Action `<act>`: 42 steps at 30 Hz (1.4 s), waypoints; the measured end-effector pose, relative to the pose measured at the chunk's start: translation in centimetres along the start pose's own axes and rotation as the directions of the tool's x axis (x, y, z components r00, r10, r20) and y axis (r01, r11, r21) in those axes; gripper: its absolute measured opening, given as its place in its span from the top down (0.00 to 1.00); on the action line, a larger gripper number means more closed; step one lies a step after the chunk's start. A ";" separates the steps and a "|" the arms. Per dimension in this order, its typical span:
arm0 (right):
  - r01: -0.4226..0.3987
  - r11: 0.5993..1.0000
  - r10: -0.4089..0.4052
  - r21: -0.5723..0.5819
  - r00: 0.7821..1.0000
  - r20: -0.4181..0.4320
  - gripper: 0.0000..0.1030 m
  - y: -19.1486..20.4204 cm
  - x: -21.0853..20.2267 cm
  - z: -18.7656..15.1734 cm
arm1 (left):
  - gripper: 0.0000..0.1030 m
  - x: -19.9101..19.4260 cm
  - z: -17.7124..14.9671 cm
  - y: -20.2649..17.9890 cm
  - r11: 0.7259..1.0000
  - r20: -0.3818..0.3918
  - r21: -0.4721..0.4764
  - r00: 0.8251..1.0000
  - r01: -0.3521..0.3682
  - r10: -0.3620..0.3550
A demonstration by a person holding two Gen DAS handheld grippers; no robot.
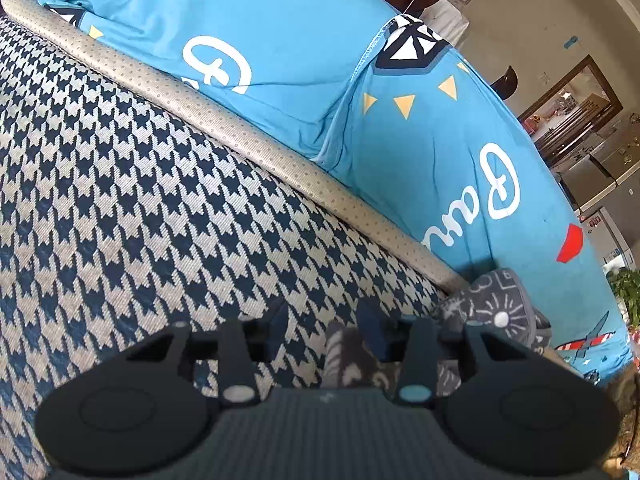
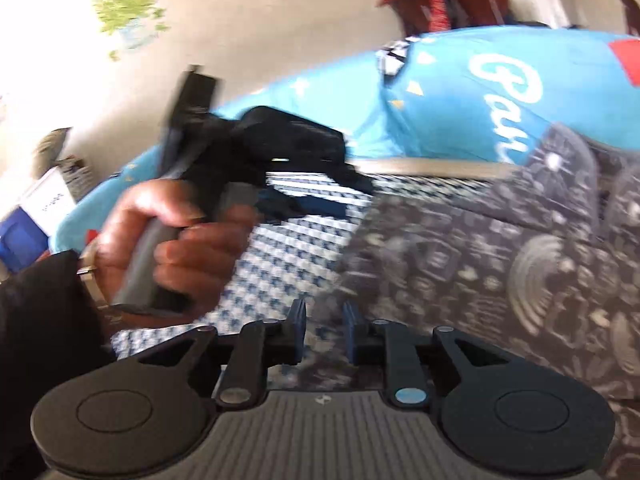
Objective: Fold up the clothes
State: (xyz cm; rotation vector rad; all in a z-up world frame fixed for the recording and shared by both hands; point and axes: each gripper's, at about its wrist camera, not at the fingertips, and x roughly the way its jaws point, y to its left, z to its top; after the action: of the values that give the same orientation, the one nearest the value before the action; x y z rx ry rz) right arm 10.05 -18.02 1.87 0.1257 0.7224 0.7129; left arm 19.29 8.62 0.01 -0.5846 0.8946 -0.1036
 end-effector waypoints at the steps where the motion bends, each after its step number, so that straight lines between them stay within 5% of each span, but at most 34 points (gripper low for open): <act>1: 0.037 0.999 -0.037 0.025 0.999 -0.005 0.76 -0.4 0.0 -0.1 | 0.56 -0.2 -0.2 -0.2 1.000 -0.001 0.010 1.000 -0.004 0.004; 4: 0.124 0.988 -0.121 0.098 0.992 -0.036 0.75 -1.7 0.4 -0.5 | 0.53 -0.6 -0.8 -0.8 0.999 -0.009 0.041 1.000 -0.005 0.005; 9: 0.152 0.975 -0.142 0.164 0.987 -0.070 0.75 -2.5 1.0 -0.5 | 0.48 -1.3 -2.1 -2.0 0.997 -0.020 0.081 1.000 -0.003 0.005; 17: 0.220 0.963 -0.229 0.154 0.973 0.040 0.69 -3.1 -3.3 0.9 | 0.40 -3.2 -4.9 -3.8 0.991 -0.036 0.131 0.999 -0.007 0.012; 24: 0.422 0.871 -0.454 0.250 0.887 0.084 0.62 -8.8 -8.3 -0.5 | 0.37 -4.8 -7.4 -5.0 0.982 -0.028 0.187 0.999 -0.035 0.041; 29: 0.495 0.809 -0.537 0.316 0.841 0.059 0.56 -12.0 -10.1 -2.0 | 0.37 -5.5 -8.3 -4.9 0.986 -0.031 0.160 0.998 -0.047 0.053; 37: 0.488 0.802 -0.519 0.344 0.855 -0.003 0.56 -13.2 -7.5 -3.6 | 0.33 -5.0 -8.2 -4.9 0.988 -0.031 0.139 0.996 -0.074 0.079; 39: 0.480 0.814 -0.509 0.326 0.861 0.005 0.65 -12.7 -7.1 -3.7 | 0.33 -4.9 -8.1 -4.9 0.988 -0.032 0.133 0.996 -0.082 0.087; 41: 0.489 0.820 -0.515 0.296 0.857 0.010 0.91 -12.1 -7.0 -3.7 | 0.33 -4.9 -7.9 -4.7 0.989 -0.030 0.118 0.995 -0.086 0.091; 42: 0.492 0.820 -0.519 0.293 0.855 0.016 0.91 -11.8 -7.1 -3.7 | 0.33 -4.9 -7.8 -4.5 0.990 -0.029 0.108 0.995 -0.089 0.092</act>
State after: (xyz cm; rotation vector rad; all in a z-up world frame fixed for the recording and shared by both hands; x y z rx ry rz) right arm 10.47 -32.00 -0.97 0.2137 0.7205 0.0863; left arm 10.95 3.02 2.11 -0.4430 0.9410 -0.0792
